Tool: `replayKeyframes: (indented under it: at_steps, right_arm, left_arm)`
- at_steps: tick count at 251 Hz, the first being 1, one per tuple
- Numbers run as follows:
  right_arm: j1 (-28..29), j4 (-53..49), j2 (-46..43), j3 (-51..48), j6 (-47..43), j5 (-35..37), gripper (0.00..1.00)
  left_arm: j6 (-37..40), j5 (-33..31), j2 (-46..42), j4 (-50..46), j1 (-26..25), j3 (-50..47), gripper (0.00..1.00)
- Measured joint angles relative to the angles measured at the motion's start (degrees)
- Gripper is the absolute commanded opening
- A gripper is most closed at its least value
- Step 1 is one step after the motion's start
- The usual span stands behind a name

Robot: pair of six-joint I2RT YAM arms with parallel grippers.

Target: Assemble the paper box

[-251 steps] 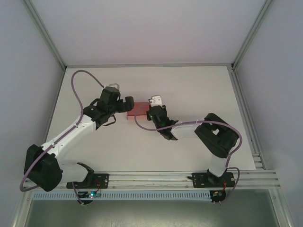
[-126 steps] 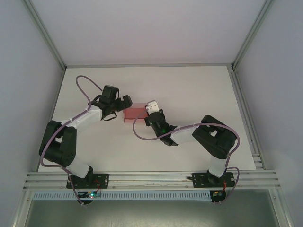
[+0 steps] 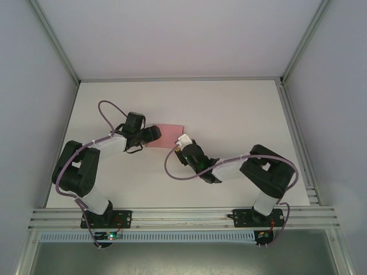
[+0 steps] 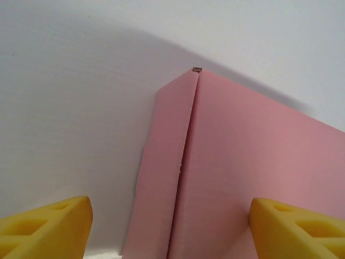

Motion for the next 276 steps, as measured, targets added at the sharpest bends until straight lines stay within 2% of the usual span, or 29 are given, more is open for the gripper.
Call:
replayKeyframes:
  at_steps: [34,54,67,88,121,145,165,193,202,234,245,276]
  right_arm:
    - [0.0,-1.9,-7.1,-3.3,-1.7,-2.8,0.76]
    - [0.0,-3.5,-11.1,-4.5,-2.4,-3.6,0.92]
    - [-0.5,-4.1,-12.9,-4.6,-1.7,-3.8,0.98]
    - [-2.9,-4.3,-14.4,-4.5,0.5,-5.7,0.98]
    - [-11.2,-5.3,-13.3,-2.0,7.4,-11.0,0.98]
    - [-17.3,-5.0,-10.3,1.5,14.0,-15.1,0.98]
    - [-21.4,-5.2,-7.2,4.4,19.5,-18.4,0.98]
    - [-26.2,-4.3,-2.0,7.1,26.4,-25.2,0.98]
    - [-27.2,-3.7,-0.4,7.4,28.1,-27.4,0.98]
    - [-28.2,-5.1,5.0,9.2,32.6,-34.7,0.98]
    - [-28.2,-6.6,6.3,10.4,33.3,-36.6,0.98]
    - [-28.2,-8.8,7.6,12.3,35.2,-41.1,0.98]
  left_arm:
    - [0.2,0.5,1.6,0.7,0.0,0.0,0.68]
    - [0.3,0.6,1.7,1.2,0.0,0.1,0.65]
    - [0.3,0.5,1.7,1.2,-0.2,0.3,0.62]
    - [0.4,-0.1,1.7,1.1,-0.8,0.5,0.62]
    - [0.7,-2.1,1.8,1.1,-2.1,0.9,0.59]
    - [0.8,-2.1,2.1,1.2,-2.4,1.2,0.5]
    - [0.5,-1.5,2.1,1.6,-2.4,1.2,0.47]
    - [0.1,0.0,2.8,3.5,-2.4,1.2,0.34]
    - [-0.2,0.7,3.1,4.4,-2.3,1.2,0.29]
    - [-2.3,5.8,3.9,9.2,-1.8,-0.6,0.27]
    - [-2.9,7.4,4.1,10.8,-1.5,-1.3,0.23]
    - [-5.0,11.1,4.9,14.6,-0.8,-2.6,0.2]
